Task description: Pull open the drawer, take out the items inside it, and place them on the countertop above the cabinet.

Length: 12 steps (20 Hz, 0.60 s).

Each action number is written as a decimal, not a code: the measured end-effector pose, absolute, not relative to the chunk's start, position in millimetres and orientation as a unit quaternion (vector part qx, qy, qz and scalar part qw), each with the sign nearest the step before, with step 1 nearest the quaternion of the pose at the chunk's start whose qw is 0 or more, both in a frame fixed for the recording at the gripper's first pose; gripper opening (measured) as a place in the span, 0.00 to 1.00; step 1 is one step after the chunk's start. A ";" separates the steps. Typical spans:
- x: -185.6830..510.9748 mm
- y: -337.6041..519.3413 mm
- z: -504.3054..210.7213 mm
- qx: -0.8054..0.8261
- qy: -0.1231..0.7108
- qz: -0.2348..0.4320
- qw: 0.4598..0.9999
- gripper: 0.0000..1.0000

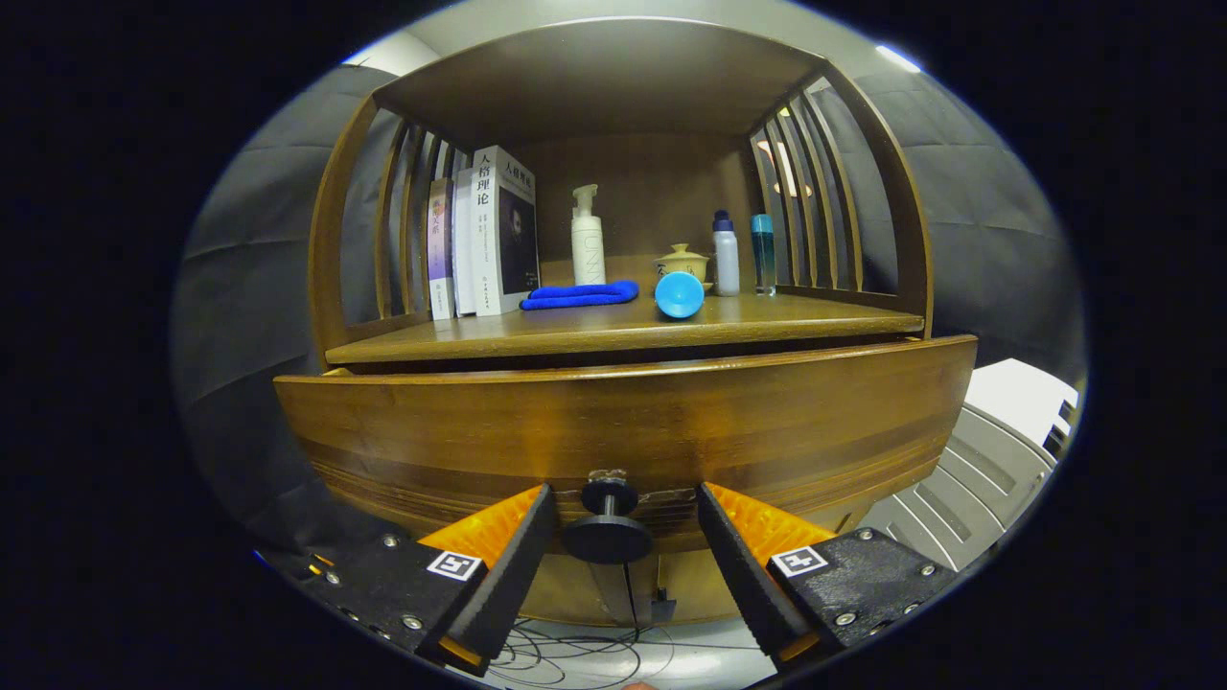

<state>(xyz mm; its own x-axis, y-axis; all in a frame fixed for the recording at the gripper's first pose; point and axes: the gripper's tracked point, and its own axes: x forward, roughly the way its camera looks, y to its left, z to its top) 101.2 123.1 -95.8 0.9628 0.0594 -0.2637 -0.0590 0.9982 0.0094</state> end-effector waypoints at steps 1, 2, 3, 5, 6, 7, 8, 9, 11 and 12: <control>103.8 123.3 -96.0 0.001 0.134 0.030 0.991 0.94; 106.6 123.2 -96.4 0.001 0.134 0.029 0.991 0.94; 109.9 123.5 -96.5 0.001 0.135 0.030 0.990 0.94; 117.0 123.4 -96.5 0.002 0.137 0.030 0.990 0.94; 120.0 124.2 -97.1 0.004 0.138 0.029 0.990 0.94; 122.8 124.5 -96.9 0.003 0.137 0.029 0.990 0.94; 125.2 124.4 -97.3 0.000 0.136 0.030 0.990 0.94; 128.5 124.3 -96.9 0.000 0.136 0.030 0.990 0.94; 134.0 125.1 -97.6 0.001 0.137 0.030 0.990 0.94; 136.7 124.9 -98.0 0.001 0.136 0.030 0.990 0.94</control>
<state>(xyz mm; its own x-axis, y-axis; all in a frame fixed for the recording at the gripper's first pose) 136.7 124.9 -98.0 0.9610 0.0589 -0.2702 -0.0583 0.9982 0.0104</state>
